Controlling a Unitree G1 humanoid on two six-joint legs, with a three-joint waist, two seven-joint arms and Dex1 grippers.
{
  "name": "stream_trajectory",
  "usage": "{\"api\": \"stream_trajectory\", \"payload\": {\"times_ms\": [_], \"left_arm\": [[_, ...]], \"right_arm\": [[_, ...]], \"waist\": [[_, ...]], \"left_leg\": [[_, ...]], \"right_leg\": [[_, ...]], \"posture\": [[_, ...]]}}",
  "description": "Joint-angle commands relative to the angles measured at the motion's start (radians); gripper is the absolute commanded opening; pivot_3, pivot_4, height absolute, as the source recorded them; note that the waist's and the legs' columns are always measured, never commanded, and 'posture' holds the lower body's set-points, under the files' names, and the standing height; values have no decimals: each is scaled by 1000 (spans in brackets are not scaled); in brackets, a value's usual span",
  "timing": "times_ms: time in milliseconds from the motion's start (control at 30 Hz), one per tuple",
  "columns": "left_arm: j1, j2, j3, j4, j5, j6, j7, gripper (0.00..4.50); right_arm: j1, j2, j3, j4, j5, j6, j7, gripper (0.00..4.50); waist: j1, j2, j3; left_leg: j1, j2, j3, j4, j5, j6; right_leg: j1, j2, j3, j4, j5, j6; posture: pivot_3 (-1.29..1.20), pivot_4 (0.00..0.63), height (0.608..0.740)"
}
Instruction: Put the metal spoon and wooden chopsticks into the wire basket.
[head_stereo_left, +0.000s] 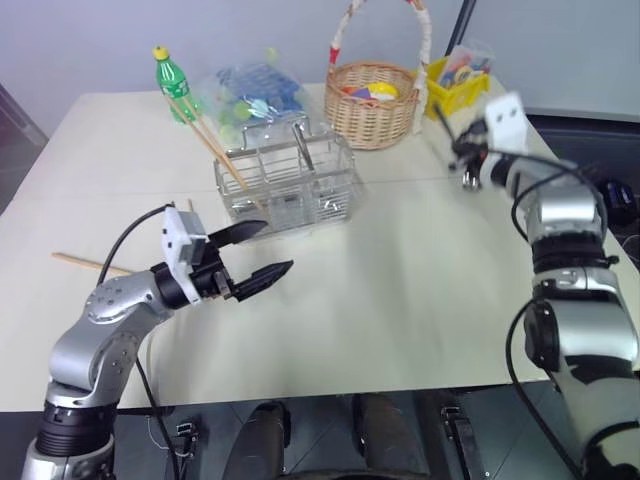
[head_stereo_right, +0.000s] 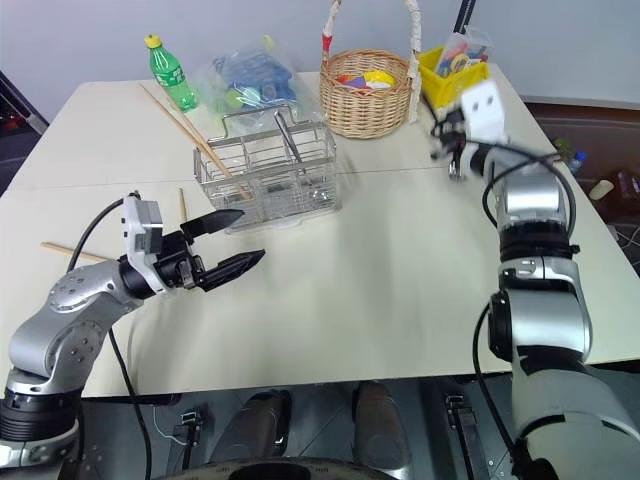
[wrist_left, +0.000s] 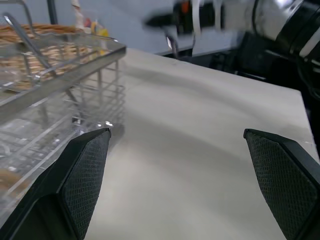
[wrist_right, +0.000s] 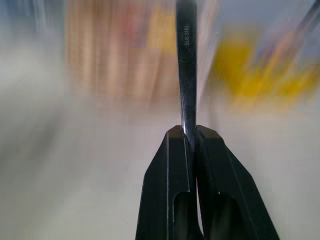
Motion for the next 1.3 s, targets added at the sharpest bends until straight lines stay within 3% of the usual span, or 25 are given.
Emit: {"api": "stream_trajectory", "payload": {"times_ms": [33,300,533,767,1300], "left_arm": [[-13,13,40,-7,-13,-8,5,4500],[25,14,69,-51,-15,3,47,4500],[73,29,88,-102,-8,4,80,4500],[92,27,103,-120,-15,4,113,4500],[162,14,125,-198,-45,21,205,4500]], "right_arm": [[-22,57,-26,-157,46,-63,-59,51],[57,313,-18,-487,255,-11,-86,51],[157,425,33,-595,351,-7,-51,51],[170,477,63,-503,341,-109,-8,51],[30,498,53,-47,287,-393,114,51]], "waist": [[1,0,0],[2,0,0],[2,0,0],[1,0,0],[-1,0,0]], "left_leg": [[0,0,0,0,0,0],[-1,0,-2,-1,0,0],[0,0,-2,0,0,0],[1,0,-2,0,0,0],[1,0,-2,-1,0,0]], "right_leg": [[0,0,0,0,0,0],[-1,0,0,1,0,0],[-1,0,0,2,0,0],[-1,0,0,3,0,-1],[-2,0,0,4,0,-1]], "posture": [[0,150,740],[0,150,740],[0,150,740],[0,150,740],[0,150,740]]}}
